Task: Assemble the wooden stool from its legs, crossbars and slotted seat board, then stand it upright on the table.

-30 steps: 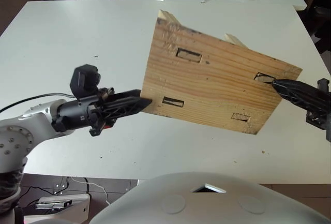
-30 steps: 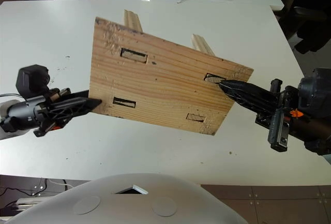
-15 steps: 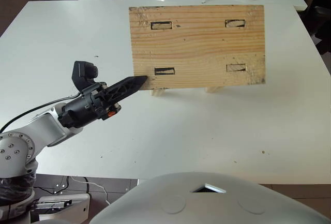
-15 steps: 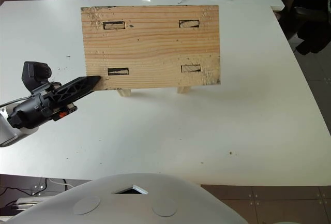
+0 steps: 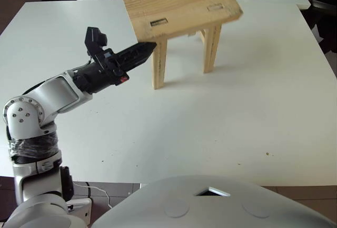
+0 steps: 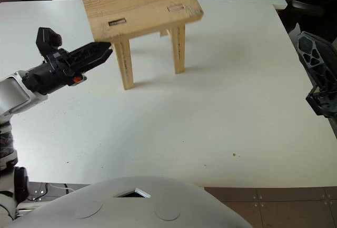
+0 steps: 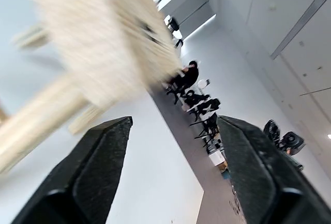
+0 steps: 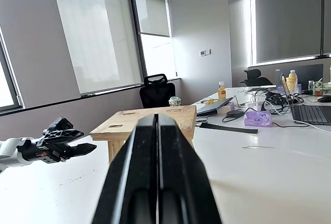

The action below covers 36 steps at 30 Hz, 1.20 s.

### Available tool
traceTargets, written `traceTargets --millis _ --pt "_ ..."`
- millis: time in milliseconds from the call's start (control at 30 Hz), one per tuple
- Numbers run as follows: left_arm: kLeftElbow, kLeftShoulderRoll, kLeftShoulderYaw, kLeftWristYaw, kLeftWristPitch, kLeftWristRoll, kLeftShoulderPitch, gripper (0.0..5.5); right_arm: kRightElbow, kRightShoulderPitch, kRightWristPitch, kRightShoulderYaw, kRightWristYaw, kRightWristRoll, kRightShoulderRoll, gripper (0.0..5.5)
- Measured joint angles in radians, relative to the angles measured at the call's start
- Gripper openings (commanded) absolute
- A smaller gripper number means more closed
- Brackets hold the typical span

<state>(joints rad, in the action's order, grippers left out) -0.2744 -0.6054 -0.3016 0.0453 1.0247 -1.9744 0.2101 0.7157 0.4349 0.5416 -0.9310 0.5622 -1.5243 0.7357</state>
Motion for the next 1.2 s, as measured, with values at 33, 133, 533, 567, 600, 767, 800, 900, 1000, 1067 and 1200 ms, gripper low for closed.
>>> traceTargets --millis 33,133,533,567,600,767,800,900,1000,1067,1200 --pt "-0.005 0.025 -0.011 0.018 -0.007 0.0 0.005 3.82 0.004 0.0 -0.001 0.003 0.0 0.001 0.0 0.0" --pt "-0.007 0.033 -0.027 0.024 0.003 0.0 0.011 3.86 0.013 -0.002 -0.005 0.028 0.001 0.016 -0.004 0.0" --pt "-0.103 -0.049 0.037 -0.217 -0.223 0.683 -0.317 3.88 -0.094 -0.094 -0.108 0.54 -0.308 0.698 -0.222 0.57" --pt "-0.097 -0.032 0.059 -0.215 -0.275 0.755 -0.324 3.88 -0.115 -0.101 -0.125 0.58 -0.343 0.76 -0.254 0.69" --pt "-0.082 -0.012 0.088 -0.212 -0.343 0.844 -0.328 3.88 -0.144 -0.11 -0.153 0.626 -0.382 0.834 -0.288 0.72" --pt "0.05 0.07 0.236 -0.194 -0.658 1.238 -0.329 3.88 -0.327 -0.184 -0.296 0.808 -0.513 1.127 -0.417 0.72" --pt "0.097 0.094 0.273 -0.188 -0.731 1.324 -0.324 3.88 -0.386 -0.212 -0.339 0.852 -0.536 1.197 -0.438 0.72" --pt "0.259 0.189 0.352 -0.146 -0.932 1.55 -0.284 3.88 -0.574 -0.301 -0.474 0.952 -0.588 1.378 -0.497 0.72" --pt "0.461 0.316 0.382 -0.075 -1.126 1.729 -0.192 4.27 -0.761 -0.393 -0.626 1.008 -0.629 1.499 -0.57 0.91" --pt "0.527 0.349 0.371 -0.062 -1.192 1.767 -0.154 4.51 -0.822 -0.418 -0.683 1.004 -0.647 1.527 -0.581 1.09" --pt "0.616 0.394 0.345 -0.053 -1.29 1.817 -0.12 5.03 -0.906 -0.443 -0.757 0.984 -0.665 1.542 -0.613 1.6"
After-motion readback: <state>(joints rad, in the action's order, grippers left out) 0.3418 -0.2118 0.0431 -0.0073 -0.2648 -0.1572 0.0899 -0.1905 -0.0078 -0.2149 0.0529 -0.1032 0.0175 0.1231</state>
